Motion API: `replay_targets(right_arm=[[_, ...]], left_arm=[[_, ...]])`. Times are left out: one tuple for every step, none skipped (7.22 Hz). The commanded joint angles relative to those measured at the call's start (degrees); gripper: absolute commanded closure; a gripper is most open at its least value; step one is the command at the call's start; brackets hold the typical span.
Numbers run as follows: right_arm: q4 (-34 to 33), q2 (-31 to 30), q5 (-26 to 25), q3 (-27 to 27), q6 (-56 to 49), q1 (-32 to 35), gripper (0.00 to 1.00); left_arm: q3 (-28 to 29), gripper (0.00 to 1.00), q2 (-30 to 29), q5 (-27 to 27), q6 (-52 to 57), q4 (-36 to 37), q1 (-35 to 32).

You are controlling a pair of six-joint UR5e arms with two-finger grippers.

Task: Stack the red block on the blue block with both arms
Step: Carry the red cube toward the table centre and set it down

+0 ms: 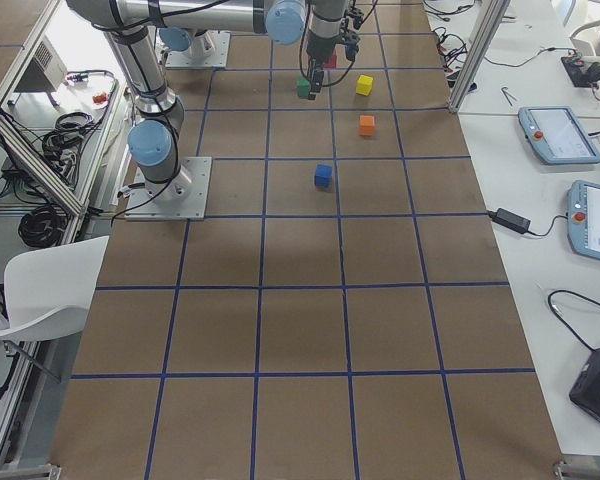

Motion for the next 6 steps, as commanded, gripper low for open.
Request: replay_targets(right_arm=[[0.1,0.0,0.0,0.0,0.1,0.0,0.0],[0.1,0.0,0.0,0.0,0.0,0.0,0.0],[0.1,0.0,0.0,0.0,0.0,0.0,0.0],[0.1,0.0,0.0,0.1,0.0,0.0,0.0],[0.1,0.0,0.0,0.1,0.0,0.0,0.0],[0.0,0.0,0.0,0.1,0.0,0.0,0.0]], left_arm=[[0.0,1.0,-2.9,-0.9,-4.8,2.8,-3.9],[0.0,1.0,-4.1,-0.9,-5.7,4.2,-5.2],[0.0,1.0,-5.5,-0.9,-8.1,6.4,-6.6],[0.0,1.0,-6.5,-1.0,-9.3,7.6,-7.8],[0.0,1.0,-7.7,-0.9,-10.0,7.8,-8.7],[0.0,1.0,-8.3,-0.9,-10.1,9.1,-9.0]])
